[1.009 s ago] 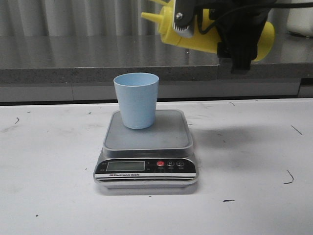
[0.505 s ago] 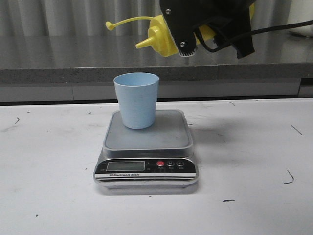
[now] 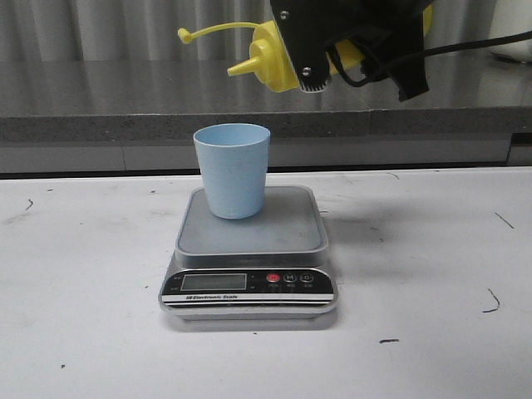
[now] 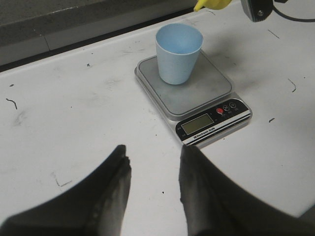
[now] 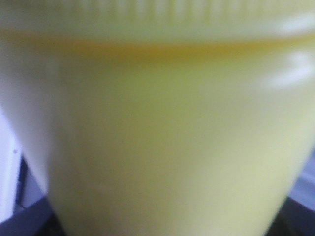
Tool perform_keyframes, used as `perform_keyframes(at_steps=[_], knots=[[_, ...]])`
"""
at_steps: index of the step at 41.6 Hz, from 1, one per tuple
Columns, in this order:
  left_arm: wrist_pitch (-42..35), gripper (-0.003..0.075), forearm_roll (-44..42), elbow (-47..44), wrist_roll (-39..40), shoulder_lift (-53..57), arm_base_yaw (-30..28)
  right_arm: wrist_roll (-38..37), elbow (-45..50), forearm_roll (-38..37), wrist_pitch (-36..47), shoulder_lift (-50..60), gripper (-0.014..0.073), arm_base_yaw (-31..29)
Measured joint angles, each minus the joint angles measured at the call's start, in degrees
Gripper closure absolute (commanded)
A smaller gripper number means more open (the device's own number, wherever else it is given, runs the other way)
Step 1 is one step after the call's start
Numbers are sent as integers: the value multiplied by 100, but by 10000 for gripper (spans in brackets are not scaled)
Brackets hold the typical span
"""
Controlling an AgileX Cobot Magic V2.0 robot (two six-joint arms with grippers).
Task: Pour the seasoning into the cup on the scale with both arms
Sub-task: 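Lift the yellow bottle and tilt its nozzle toward the blue cup, then tilt the bottle back upright and lower it to the table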
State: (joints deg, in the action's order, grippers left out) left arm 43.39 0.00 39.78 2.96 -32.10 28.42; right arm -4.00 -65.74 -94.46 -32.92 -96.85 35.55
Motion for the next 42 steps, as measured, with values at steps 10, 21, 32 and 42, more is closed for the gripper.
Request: perform_keyframes(at_steps=[10,21,32,42], knots=[[0,479,0,0,0,0,0,-1289,0,1585,-86,0,193,-143],[0,479,0,0,0,0,0,-2319,0,3211,-136,0,193,-663],[0,479,0,0,0,0,0,-2434,270,4988,589,223,193,-1478],[0,479,0,0,0,0,0,-2766,1422,5525,2516,629,193,-2277]])
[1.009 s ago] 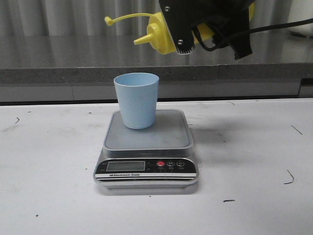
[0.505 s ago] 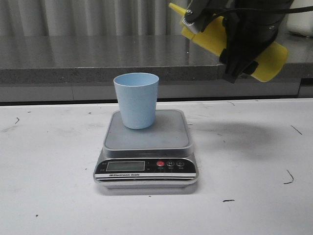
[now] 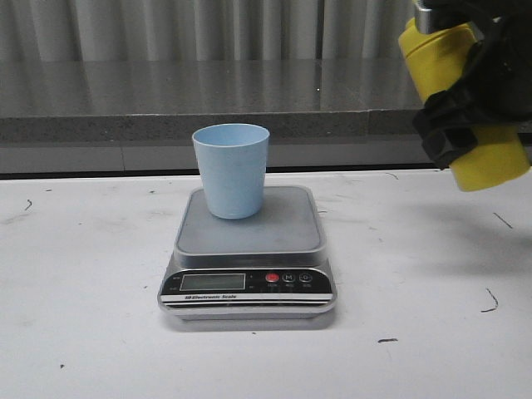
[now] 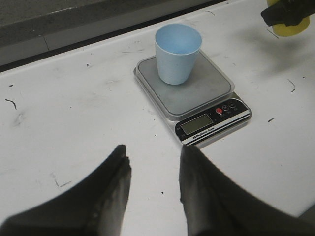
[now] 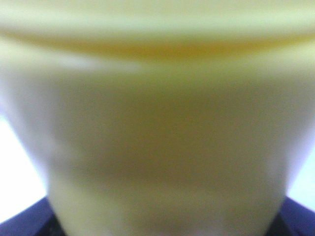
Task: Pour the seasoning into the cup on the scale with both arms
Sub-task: 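Tilt the bottle back upright and lower it to the table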
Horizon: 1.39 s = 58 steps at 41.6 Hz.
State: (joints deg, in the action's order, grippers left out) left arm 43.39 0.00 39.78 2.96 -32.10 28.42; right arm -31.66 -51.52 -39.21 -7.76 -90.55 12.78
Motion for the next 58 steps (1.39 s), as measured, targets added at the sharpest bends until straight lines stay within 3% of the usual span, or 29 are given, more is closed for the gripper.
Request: perform_keyframes(at_steps=[11,15,25,33,54,58], knots=[[0,479,0,0,0,0,0,-218,1069,23,2307,-41,193,-1035],[0,479,0,0,0,0,0,67,1175,23,2850,-155,193,-1218],[0,479,0,0,0,0,0,1113,1179,863,3490,-611,192,-1242],[0,479,0,0,0,0,0,1678,1179,1456,4470,-1075,192,-1242],[0,479,0,0,0,0,0,2127,1179,1546,6048,-2105,185,-1242],[0,479,0,0,0,0,0,2127,1179,1570,6168,-2159,96,-1242]])
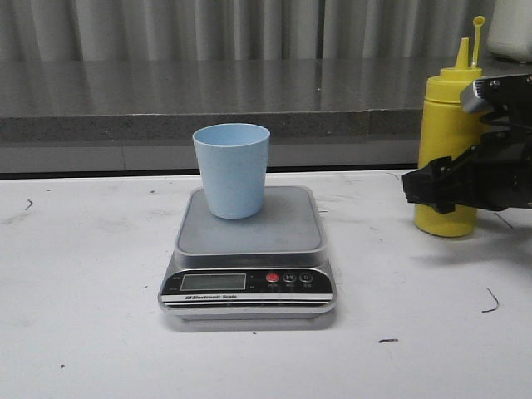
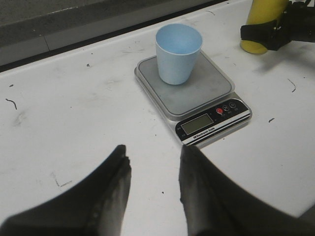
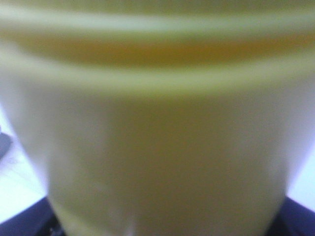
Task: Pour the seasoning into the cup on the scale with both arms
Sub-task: 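Tilt the bottle back upright and lower it to the table, then open the right gripper and pull it away from the bottle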
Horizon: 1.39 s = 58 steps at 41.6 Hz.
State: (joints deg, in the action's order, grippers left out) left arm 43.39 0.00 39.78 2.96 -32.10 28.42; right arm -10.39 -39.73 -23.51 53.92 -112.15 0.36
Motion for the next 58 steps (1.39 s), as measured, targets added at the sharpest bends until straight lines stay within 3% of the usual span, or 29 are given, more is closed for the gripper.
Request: perform_keyframes(at_steps=[6,18,28,39,47,58], knots=[[0,479,0,0,0,0,0,10,13,0,36,-10,-68,0],[0,479,0,0,0,0,0,-1,158,188,-65,125,-70,0],[0,479,0,0,0,0,0,-86,614,466,-1075,968,-70,0],[0,479,0,0,0,0,0,-840,809,452,-3557,2413,-70,80],[0,479,0,0,0,0,0,-1271,822,474,-5590,3570,-70,701],[0,479,0,0,0,0,0,-928,416,953,-8541,4864,-70,1363]])
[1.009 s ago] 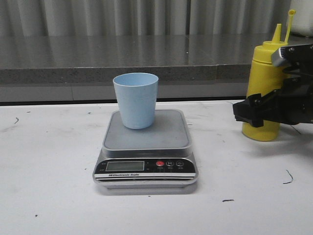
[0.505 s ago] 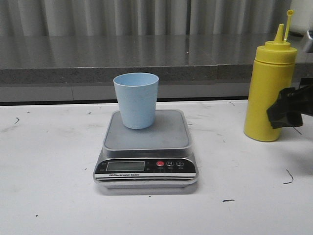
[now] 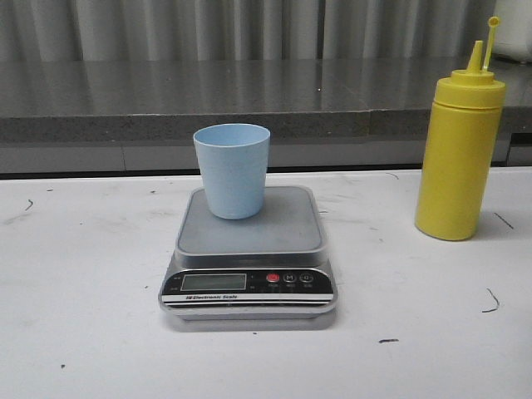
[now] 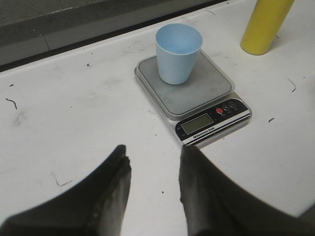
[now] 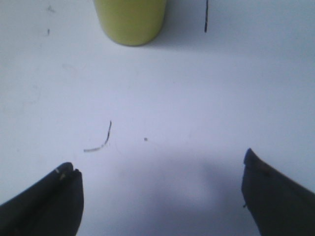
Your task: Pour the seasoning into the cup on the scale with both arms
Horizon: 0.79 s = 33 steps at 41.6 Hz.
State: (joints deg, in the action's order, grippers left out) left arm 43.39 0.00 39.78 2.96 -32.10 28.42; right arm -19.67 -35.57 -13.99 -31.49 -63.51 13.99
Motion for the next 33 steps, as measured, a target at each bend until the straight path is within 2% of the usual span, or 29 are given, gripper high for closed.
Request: perform_keyframes(at_steps=[6,12,18,33], knots=[[0,479,0,0,0,0,0,993,-358,693,-1208,662,-70,53],[0,479,0,0,0,0,0,1778,-467,1399,-1782,1268,-70,53],[0,479,0,0,0,0,0,1967,-478,1713,-1940,1928,-70,67],[0,479,0,0,0,0,0,2022,-481,1762,-2229,3373,-70,85]])
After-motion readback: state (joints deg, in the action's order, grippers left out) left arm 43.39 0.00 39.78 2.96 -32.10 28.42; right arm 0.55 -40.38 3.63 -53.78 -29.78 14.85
